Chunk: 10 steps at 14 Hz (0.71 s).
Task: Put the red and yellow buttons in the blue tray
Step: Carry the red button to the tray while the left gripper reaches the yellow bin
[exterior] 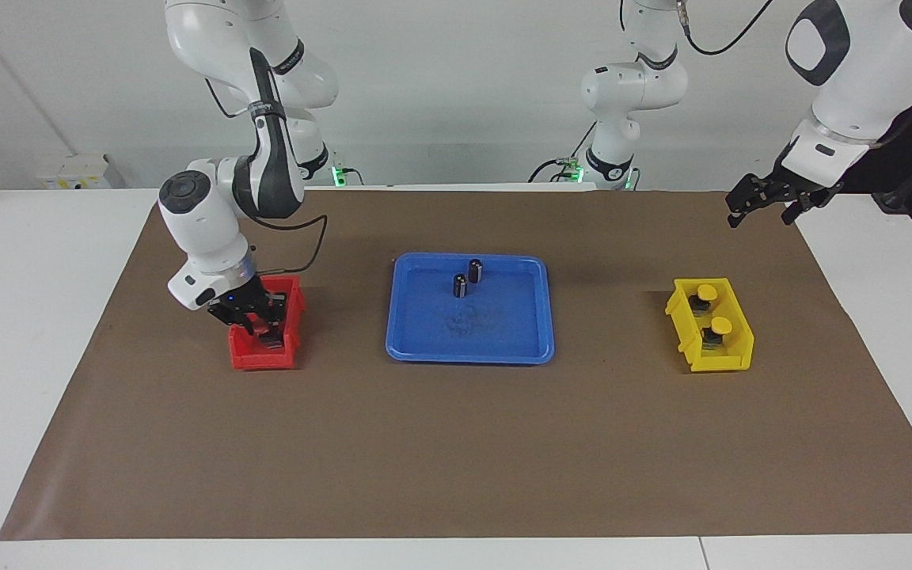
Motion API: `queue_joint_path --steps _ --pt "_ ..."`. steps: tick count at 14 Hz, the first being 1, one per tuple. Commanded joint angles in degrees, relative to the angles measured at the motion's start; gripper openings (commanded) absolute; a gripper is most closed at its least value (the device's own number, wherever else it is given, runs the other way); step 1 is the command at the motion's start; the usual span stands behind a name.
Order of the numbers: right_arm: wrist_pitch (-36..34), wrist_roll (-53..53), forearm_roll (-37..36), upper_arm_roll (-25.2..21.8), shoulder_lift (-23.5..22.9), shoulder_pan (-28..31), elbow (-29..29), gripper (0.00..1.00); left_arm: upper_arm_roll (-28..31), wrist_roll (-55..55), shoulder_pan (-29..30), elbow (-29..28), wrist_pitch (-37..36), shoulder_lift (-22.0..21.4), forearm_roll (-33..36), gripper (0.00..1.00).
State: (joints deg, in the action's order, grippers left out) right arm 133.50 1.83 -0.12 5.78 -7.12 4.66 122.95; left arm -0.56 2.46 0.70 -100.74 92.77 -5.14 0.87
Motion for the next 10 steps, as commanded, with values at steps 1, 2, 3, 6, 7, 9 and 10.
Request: queue_joint_path --steps 1,2,3,6,7,9,10 --pt "-11.01 2.04 0.12 0.2 -1.66 0.17 -10.14 0.23 -0.14 0.52 0.27 -1.12 2.23 -0.83 1.33 1.0" --pt "-16.38 2.04 -0.15 0.2 -2.45 0.09 -14.8 0.23 -0.14 0.61 0.27 -1.91 3.55 -0.92 1.33 1.0" --pt "-21.39 1.69 -0.15 0.29 -2.72 -0.18 -19.37 0.23 -0.06 0.79 0.61 -2.87 5.13 -1.18 1.33 0.99" --pt "-31.27 -7.84 0.03 0.29 -7.46 -7.1 -32.65 0.23 -0.14 0.79 1.32 -7.87 14.33 0.13 1.24 0.97" --pt "-30.5 -13.72 0.64 0.29 -8.43 -10.43 -34.34 0.23 -0.14 0.79 1.32 -9.81 18.55 1.27 1.16 0.97" --pt "-24.56 -26.55 0.82 0.29 -9.14 -18.33 -34.01 0.21 -0.14 0.79 1.5 -10.44 23.05 5.38 0.89 0.88" --pt "-22.08 -31.49 0.82 0.29 -10.36 -21.68 -33.83 0.2 -0.23 0.7 1.15 -10.44 26.12 8.1 0.8 0.82"
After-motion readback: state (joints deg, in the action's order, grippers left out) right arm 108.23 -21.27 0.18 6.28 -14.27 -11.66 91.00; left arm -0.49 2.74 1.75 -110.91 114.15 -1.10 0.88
